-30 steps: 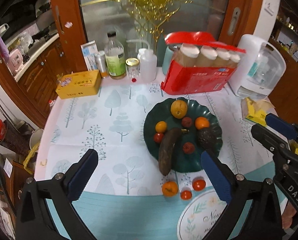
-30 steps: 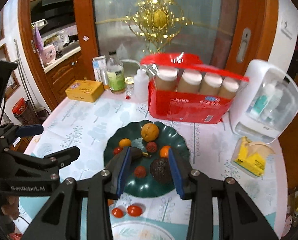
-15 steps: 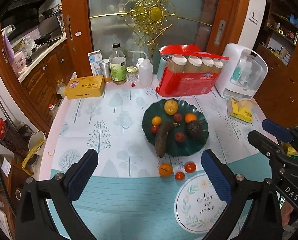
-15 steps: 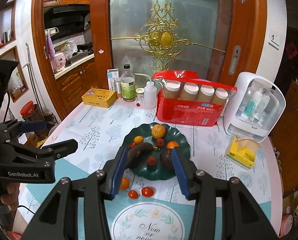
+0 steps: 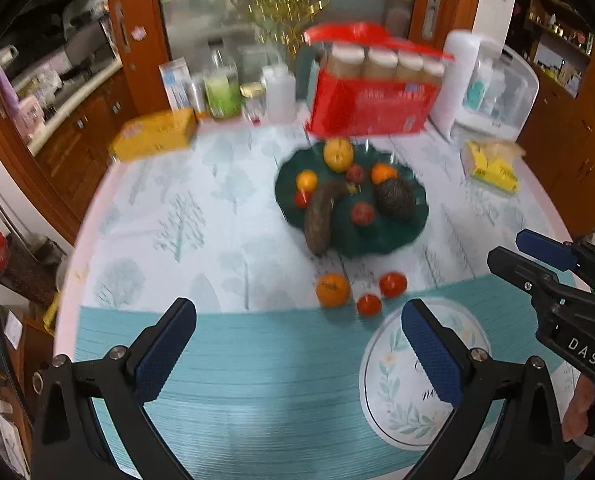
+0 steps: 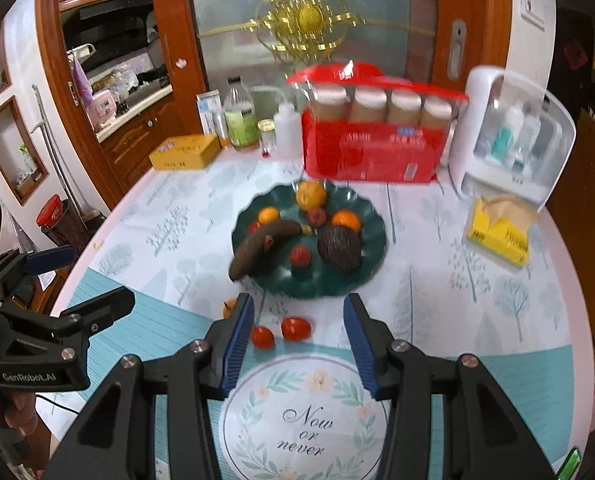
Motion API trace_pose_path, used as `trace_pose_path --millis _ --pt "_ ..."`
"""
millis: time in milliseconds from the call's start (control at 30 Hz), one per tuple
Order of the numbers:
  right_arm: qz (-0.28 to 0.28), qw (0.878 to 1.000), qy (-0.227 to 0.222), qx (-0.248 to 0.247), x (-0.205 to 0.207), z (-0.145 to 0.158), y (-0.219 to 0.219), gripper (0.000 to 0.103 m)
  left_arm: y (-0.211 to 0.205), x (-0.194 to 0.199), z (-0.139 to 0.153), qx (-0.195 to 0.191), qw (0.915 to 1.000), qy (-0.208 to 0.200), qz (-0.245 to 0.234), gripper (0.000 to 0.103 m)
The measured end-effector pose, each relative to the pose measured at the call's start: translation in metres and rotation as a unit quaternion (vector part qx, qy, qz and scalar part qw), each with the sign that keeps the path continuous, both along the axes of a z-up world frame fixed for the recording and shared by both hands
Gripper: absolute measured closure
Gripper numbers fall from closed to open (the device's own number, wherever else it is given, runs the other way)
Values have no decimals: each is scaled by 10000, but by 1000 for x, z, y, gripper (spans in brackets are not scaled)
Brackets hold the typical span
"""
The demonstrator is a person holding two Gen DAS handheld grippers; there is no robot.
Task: Organize fruits
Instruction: 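Withdraw both tools from the plate back toward the remaining tomatoes, then grasp the orange tomato with the left tool while the right tool grasps a red tomato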
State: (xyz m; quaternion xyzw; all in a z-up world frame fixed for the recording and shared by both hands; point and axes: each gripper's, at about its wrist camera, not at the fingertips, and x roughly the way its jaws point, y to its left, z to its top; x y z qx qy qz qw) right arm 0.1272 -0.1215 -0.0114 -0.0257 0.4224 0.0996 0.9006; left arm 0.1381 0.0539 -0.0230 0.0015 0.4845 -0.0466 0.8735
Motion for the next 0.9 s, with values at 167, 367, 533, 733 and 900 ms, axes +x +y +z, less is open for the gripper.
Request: trace_pose_path --millis 167,367,533,733,900 --pt "-10 9987 428 274 12 -36 -5 56 -5 13 -41 -92 9993 356 3 1" --pt "90 9966 757 312 28 -76 0 56 -4 34 -79 -505 9967 613 171 7" --pt "186 9943 989 341 45 -105 3 56 1 54 -101 -803 9935 744 317 15" --pt "261 9918 1187 385 62 -133 4 61 -4 72 -123 -997 9898 951 362 20" --pt "282 9895 1335 474 74 -149 5 66 -13 82 -137 -1008 9885 1088 308 27"
